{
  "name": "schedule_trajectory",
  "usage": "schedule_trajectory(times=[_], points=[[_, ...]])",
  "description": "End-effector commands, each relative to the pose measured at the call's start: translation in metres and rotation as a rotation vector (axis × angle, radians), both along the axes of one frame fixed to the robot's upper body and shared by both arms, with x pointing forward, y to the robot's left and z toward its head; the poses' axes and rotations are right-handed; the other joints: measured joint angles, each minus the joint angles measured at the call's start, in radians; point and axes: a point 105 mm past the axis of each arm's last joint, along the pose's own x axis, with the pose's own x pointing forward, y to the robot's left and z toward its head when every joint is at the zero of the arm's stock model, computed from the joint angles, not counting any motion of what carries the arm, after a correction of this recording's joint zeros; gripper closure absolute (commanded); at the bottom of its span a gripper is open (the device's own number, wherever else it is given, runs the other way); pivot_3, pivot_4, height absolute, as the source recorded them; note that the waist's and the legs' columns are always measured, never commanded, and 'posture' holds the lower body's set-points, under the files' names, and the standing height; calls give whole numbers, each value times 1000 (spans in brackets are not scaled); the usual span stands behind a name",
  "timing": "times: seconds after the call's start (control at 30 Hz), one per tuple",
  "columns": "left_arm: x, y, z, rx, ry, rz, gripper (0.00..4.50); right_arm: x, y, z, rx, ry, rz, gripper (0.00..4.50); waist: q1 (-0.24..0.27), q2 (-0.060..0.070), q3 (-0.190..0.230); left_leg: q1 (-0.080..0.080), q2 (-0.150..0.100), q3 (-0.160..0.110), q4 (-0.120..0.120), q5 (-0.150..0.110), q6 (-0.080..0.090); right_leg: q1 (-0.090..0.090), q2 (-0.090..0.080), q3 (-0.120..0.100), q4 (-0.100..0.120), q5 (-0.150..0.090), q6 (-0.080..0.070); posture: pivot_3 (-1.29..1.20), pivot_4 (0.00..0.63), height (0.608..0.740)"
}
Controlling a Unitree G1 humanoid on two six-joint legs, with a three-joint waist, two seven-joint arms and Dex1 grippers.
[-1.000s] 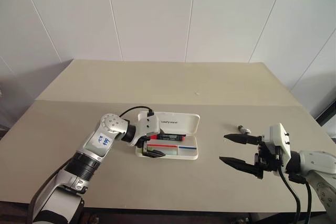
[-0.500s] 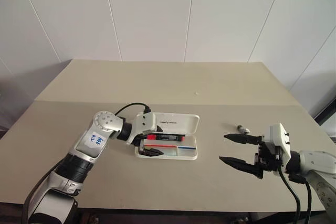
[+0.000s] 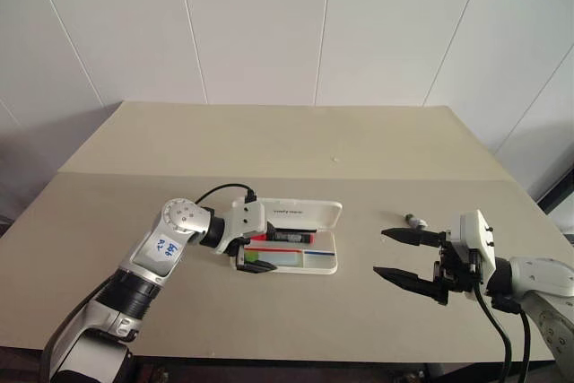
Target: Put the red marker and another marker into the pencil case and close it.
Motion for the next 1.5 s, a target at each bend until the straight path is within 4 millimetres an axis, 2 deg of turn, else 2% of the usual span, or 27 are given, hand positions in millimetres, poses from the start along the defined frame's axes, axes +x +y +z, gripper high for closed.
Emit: schedule_trajectory(times=[0.03, 0.1, 0.3, 0.47, 0.63, 0.77, 0.9, 1.1, 1.5], points=[[-22, -1, 28, -91, -5, -97, 28, -4, 1, 9, 11, -52, -6, 0, 0, 0, 0, 0, 0, 0, 0, 0, 0, 0, 0, 0, 0, 0, 0, 0, 150, 740], [-29, 4, 32, -109, 13, -118, 28, -5, 1, 5, 14, -44, -16, 0, -1, 0, 0, 0, 0, 0, 0, 0, 0, 0, 0, 0, 0, 0, 0, 0, 150, 740], [-31, 16, 33, -107, 24, -118, 28, 5, -2, 1, 12, -60, -72, 0, -1, 0, 0, 1, 0, 1, 1, 0, 0, 1, 0, 0, 0, 0, 0, 0, 150, 740], [-42, 15, 42, -187, -1, -212, 28, 35, -19, -13, -41, -108, -262, 0, -1, 0, 0, 2, 0, 2, 0, 0, 0, 1, 0, 1, 0, 0, 0, 0, 150, 740], [-46, 20, 48, -260, -53, -259, 28, 74, -46, -26, -89, -144, -505, 0, -4, 0, 0, 1, 0, 3, 0, 0, 0, 0, 0, 2, 0, 0, -1, 0, 150, 740], [-50, 29, 63, -421, -46, -295, 28, 101, -64, -28, -83, -162, -646, 0, -4, 0, 0, 2, 0, 6, 0, 0, 0, -1, 0, 4, 1, 1, -1, 0, 150, 740], [-51, 45, 55, -394, -19, -280, 28, 118, -81, -31, -70, -136, -729, 0, -8, 1, 0, 2, 0, 6, -1, 0, 0, -1, 0, 4, 1, 1, -1, 0, 150, 740], [-53, 60, 54, -392, -35, -272, 28, 130, -88, -43, -26, -30, -720, 0, -7, 1, 0, 2, 0, 7, -1, 0, 1, -2, 0, 5, 0, 1, 0, 0, 150, 740], [-57, 62, 55, -412, -69, -253, 28, 146, -109, -70, 29, 161, -820, 0, -16, 1, 0, 2, 0, 7, -1, 0, 1, -2, 0, 6, 0, 2, 1, 0, 150, 740]])
